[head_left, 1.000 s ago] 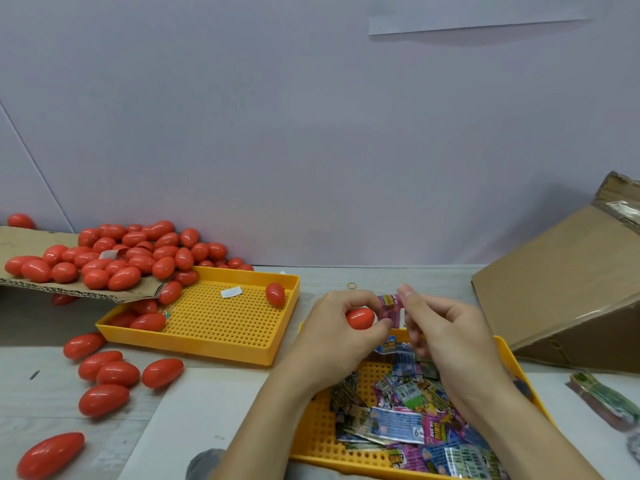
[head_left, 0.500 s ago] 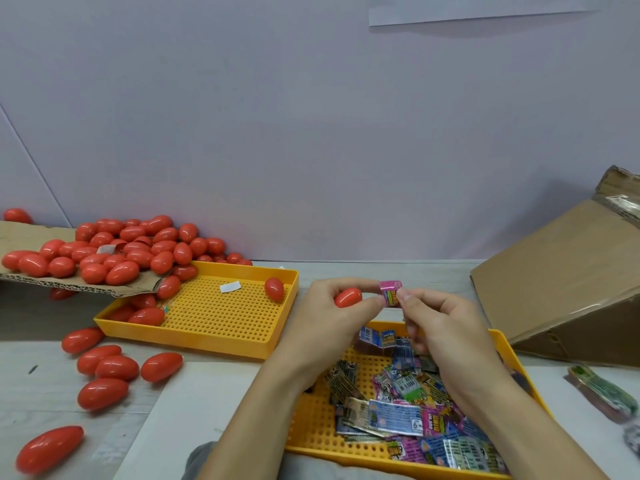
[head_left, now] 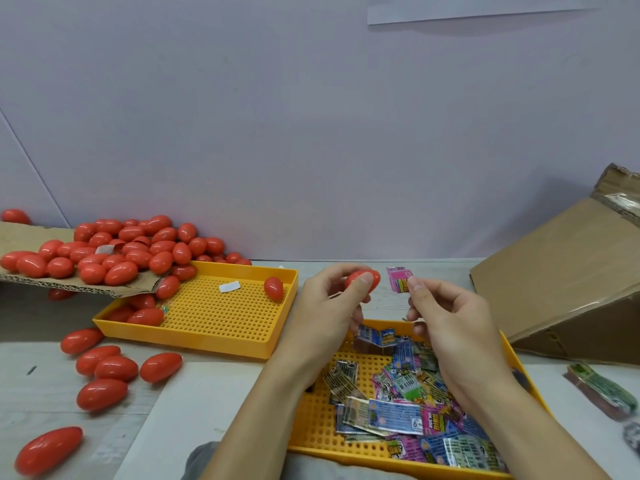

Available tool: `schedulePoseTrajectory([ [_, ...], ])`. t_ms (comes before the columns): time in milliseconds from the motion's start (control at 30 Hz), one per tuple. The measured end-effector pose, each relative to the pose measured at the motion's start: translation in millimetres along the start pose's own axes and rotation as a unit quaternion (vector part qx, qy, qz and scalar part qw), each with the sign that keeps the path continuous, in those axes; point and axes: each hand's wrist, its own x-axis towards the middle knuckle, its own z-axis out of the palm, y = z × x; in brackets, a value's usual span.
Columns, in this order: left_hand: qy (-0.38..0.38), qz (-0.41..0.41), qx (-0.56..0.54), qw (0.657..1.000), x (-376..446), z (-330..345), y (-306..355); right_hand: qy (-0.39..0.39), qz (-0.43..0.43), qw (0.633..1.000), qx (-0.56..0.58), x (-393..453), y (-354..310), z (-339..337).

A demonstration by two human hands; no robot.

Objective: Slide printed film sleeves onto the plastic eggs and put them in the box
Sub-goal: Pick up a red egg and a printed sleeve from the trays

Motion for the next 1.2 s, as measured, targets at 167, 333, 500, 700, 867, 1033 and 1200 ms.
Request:
schedulePoseTrajectory([
  [167,-0.003,0.003,0.020,1.000,-2.5,1.7,3.0,0.007,-0.012,1.000,-0.003,-0.5,-0.3,0.9],
  [333,-0.007,-0.001,0.045,0.999,-2.8,1.5,1.9,0.008,-0.013,1.000,0.000,-1.0,-1.4,0.2],
  [500,-0.015,0.003,0.044,0.999,-3.2,1.4,3.7,0.002,-0.014,1.000,0.003,-1.3,-2.8,1.1],
  [700,-0.001,0.027,0.038,0.999,-5.1,0.8,5.7,0.010,-0.015,1.000,0.003,-0.8,-3.3,1.9],
  [867,0.017,0.040,0.033,0.999,-4.4,-0.2,5.6,0.005,-0.015,1.000,0.011,-1.8,-3.4,1.1],
  [1033,0.022,0.038,0.032,0.999,-3.8,-0.2,5.3,0.003,-0.013,1.000,0.007,-1.7,-3.4,1.1],
  [1200,0.009,-0.021,-0.112,0.993,-3.4,2.6,9.2,0.006,-0.006,1.000,0.021,-1.4,-3.1,0.6],
])
